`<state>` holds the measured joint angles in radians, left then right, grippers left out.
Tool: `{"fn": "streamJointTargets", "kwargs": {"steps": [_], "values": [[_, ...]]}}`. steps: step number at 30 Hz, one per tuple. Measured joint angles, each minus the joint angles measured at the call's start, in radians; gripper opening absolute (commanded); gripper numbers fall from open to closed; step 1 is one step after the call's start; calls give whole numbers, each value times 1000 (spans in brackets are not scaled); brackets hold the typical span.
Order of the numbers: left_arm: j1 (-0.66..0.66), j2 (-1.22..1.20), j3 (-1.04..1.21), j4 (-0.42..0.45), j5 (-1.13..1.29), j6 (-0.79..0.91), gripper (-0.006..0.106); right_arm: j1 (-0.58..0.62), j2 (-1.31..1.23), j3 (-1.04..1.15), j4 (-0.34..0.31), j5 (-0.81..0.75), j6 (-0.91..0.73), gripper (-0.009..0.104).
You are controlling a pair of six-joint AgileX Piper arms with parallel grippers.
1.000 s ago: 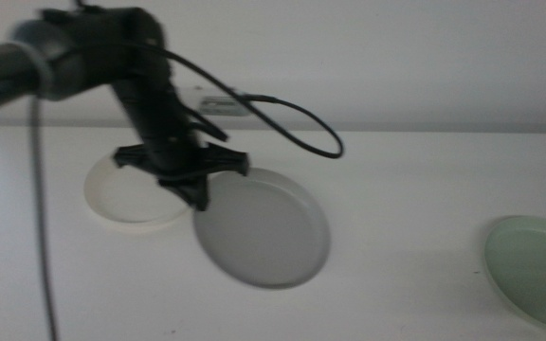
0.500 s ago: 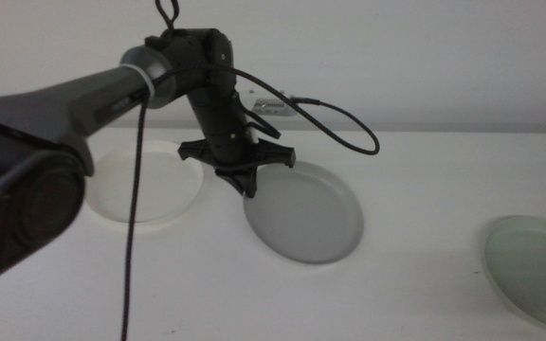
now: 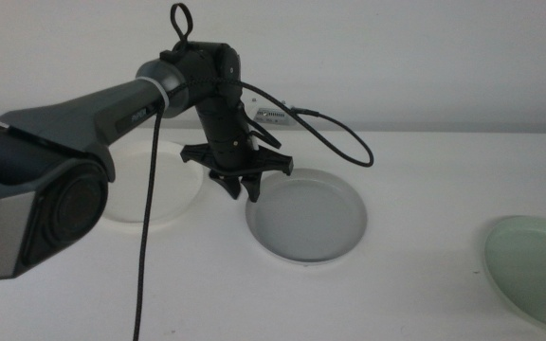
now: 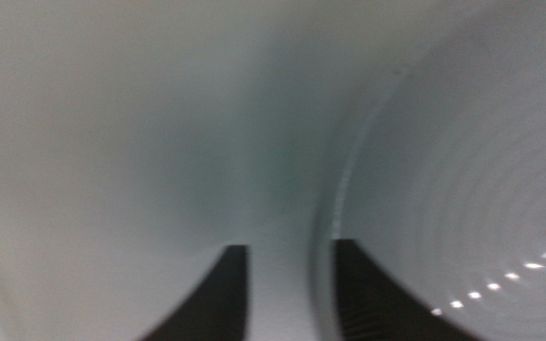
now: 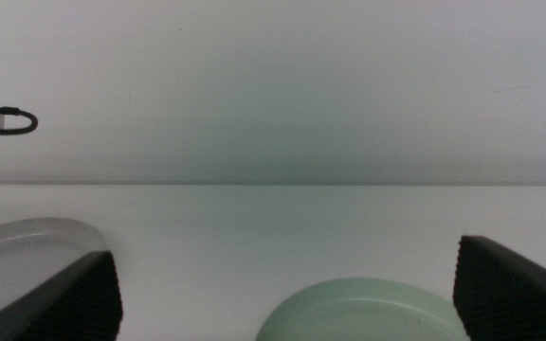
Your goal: Stack the three bowls on top of each other.
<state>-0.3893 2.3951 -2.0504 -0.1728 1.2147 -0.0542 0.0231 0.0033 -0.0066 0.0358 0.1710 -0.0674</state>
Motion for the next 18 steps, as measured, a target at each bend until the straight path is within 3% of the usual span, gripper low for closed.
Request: {"fn": "streamJointTargets", "kwargs": {"steps": [5,8,14,18], "values": [[2,-32,-2,26,0,6,92,0,0,0,0,0,0,93],[20,-122,1,73,0,10,94,0,0,0,0,0,0,93],[108,-348,78,261,-2,6,94,0,0,0,0,0,0,93],[253,-373,124,282,1,63,94,0,0,0,0,0,0,93]]}}
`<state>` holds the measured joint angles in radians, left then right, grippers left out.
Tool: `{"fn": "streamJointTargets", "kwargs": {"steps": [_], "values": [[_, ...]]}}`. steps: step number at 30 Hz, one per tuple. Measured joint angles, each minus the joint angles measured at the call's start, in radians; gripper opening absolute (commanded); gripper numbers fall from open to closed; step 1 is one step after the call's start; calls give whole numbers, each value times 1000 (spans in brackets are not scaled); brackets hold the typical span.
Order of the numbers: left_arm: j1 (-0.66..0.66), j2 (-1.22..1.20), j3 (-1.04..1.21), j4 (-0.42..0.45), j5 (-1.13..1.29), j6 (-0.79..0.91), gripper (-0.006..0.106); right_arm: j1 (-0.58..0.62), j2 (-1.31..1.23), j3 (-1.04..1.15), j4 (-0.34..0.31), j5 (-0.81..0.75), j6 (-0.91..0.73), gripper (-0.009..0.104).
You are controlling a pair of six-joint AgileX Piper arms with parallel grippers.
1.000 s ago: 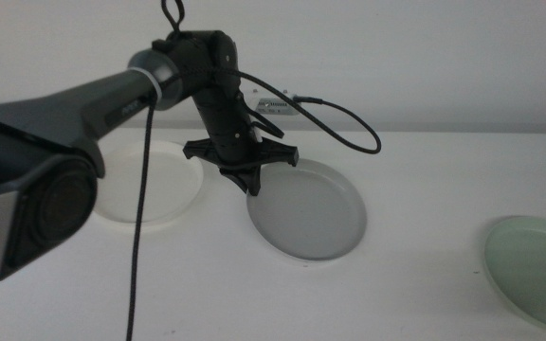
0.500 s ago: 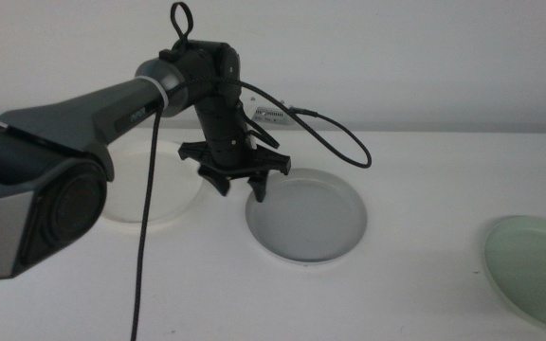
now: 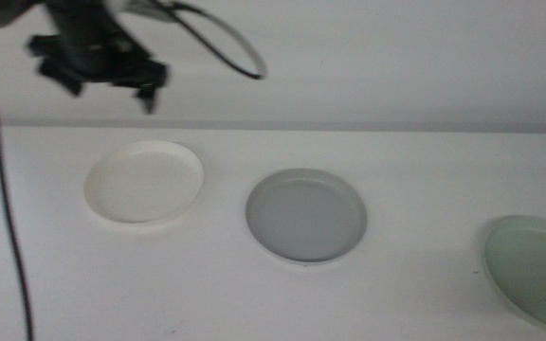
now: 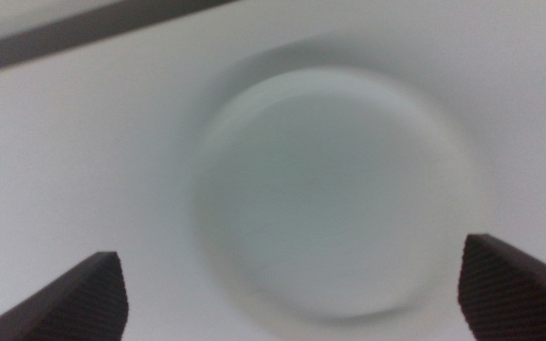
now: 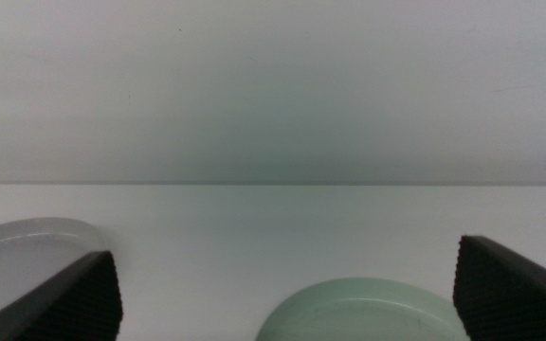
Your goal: Stack the three bowls on top of each other.
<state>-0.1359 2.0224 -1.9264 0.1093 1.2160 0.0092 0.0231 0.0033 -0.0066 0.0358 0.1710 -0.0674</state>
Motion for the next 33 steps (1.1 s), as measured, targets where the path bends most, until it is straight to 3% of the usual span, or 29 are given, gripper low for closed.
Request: {"fn": "streamJointTargets", "kwargs": {"steps": [4,9,18,22,26,28,32,33], "values": [[143,54,9,-92,0,90,94,0,0,0,0,0,0,93],[219,157,11,-192,0,155,94,0,0,0,0,0,0,93],[222,265,15,-181,-16,173,94,0,0,0,0,0,0,93],[222,299,15,-177,-18,164,88,0,0,0,0,0,0,93],[222,329,15,-190,-16,163,70,0,0,0,0,0,0,93],[222,331,15,-193,-10,163,53,0,0,0,0,0,0,93],[229,333,13,-221,-6,163,4,0,0,0,0,0,0,93],[231,333,13,-236,-6,163,-2,0,0,0,0,0,0,93]]}}
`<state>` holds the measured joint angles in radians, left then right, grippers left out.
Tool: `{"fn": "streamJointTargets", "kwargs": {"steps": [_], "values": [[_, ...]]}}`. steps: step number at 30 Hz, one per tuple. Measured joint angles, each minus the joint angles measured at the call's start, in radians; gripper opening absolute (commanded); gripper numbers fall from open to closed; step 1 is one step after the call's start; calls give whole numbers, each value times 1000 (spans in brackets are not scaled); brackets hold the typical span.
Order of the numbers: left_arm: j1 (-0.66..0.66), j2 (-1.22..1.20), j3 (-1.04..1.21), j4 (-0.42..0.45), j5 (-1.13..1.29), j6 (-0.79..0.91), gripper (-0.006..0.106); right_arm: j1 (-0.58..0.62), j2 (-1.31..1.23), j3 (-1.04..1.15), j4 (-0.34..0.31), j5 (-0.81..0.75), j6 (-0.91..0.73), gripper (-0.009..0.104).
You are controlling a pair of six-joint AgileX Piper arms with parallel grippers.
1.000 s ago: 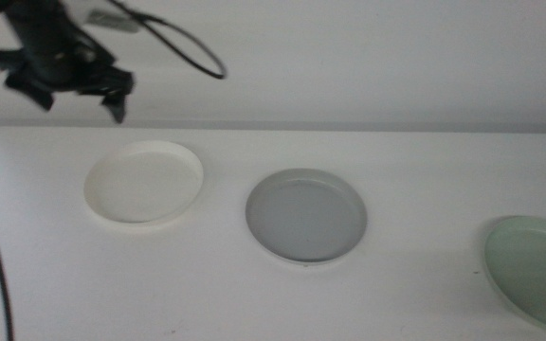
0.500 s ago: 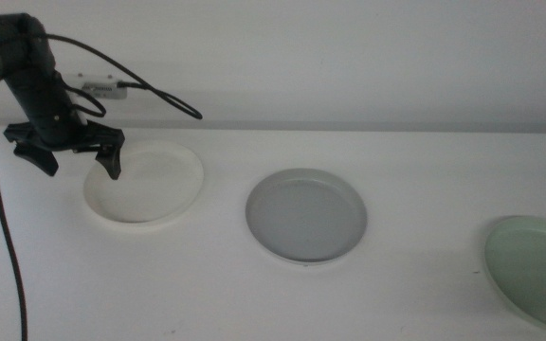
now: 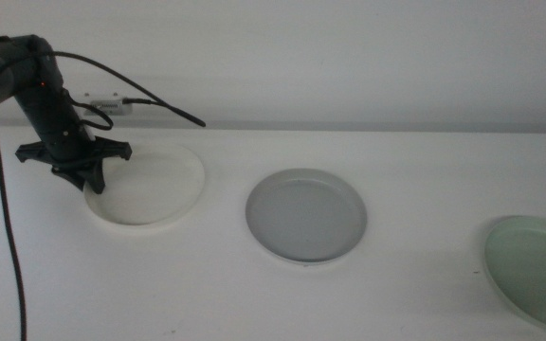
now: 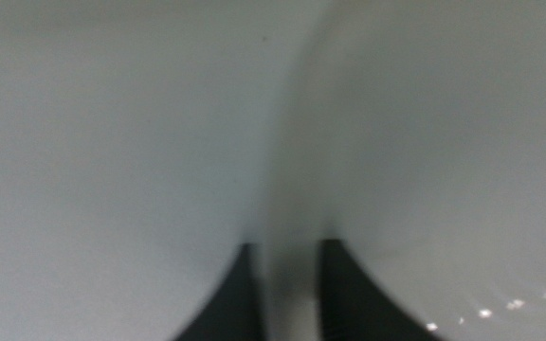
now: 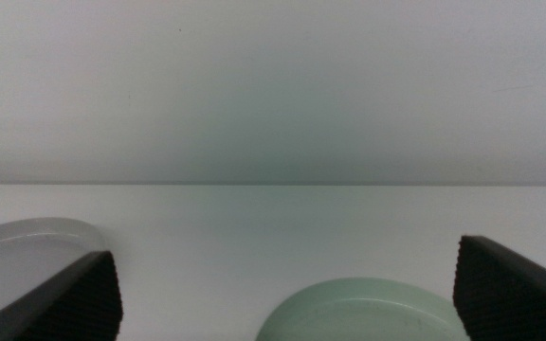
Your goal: Stack the three bowls on top of each other.
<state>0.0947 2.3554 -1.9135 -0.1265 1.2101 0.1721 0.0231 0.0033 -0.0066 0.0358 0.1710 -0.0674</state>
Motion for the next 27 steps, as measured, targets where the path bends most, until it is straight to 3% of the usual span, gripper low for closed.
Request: {"fn": "streamJointTargets", "kwargs": {"steps": [5,11,17,22,27], "values": [[14,-53,17,10,2,-22,-2,0,0,0,0,0,0,93],[-6,-331,76,27,1,-183,-2,0,0,0,0,0,0,93],[-240,-509,98,-5,3,-313,-2,0,0,0,0,0,0,93],[-408,-458,109,-17,7,-376,-2,0,0,0,0,0,0,93],[-482,-369,113,-25,9,-395,-2,0,0,0,0,0,0,93]]}}
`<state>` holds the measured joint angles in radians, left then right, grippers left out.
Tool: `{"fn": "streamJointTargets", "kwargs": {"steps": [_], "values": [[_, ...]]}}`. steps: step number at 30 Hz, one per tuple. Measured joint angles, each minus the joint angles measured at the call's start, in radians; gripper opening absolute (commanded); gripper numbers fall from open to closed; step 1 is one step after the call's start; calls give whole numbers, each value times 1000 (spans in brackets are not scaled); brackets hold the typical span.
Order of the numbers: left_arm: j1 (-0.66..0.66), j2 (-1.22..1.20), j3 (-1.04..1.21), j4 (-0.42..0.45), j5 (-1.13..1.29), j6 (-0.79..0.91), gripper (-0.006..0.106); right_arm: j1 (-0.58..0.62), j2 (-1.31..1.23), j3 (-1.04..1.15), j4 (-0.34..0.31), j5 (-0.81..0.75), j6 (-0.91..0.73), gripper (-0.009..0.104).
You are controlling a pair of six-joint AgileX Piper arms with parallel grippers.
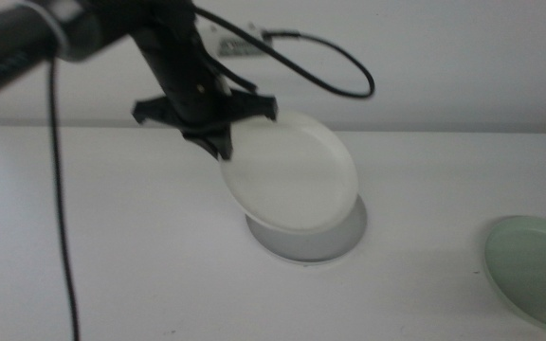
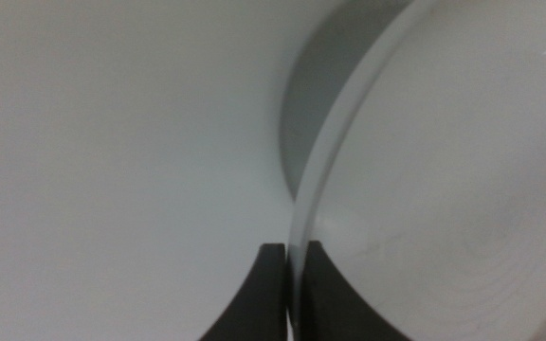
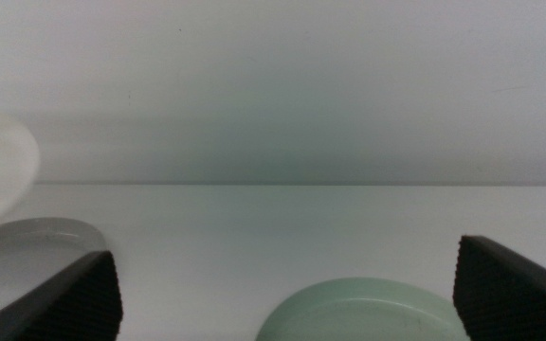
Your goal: Stack the three bowls on top of each other.
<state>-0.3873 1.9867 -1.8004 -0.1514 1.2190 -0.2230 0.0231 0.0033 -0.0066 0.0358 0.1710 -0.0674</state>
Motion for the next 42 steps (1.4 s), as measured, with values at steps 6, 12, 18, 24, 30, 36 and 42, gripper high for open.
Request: {"fn": "streamJointTargets", "kwargs": {"steps": [6,12,18,24,30,36,42], "values": [[-16,75,0,-63,-22,30,-2,0,0,0,0,0,0,93],[-19,103,0,-90,-63,51,-2,0,0,0,0,0,0,93],[-19,126,0,-96,-93,58,-2,0,0,0,0,0,0,93],[-19,159,0,-94,-121,58,-2,0,0,0,0,0,0,93],[-19,190,-2,-90,-148,58,-2,0,0,0,0,0,0,93],[-19,210,-2,-90,-156,58,-2,0,0,0,0,0,0,93],[-19,212,-2,-75,-165,60,18,0,0,0,0,0,0,93]]}}
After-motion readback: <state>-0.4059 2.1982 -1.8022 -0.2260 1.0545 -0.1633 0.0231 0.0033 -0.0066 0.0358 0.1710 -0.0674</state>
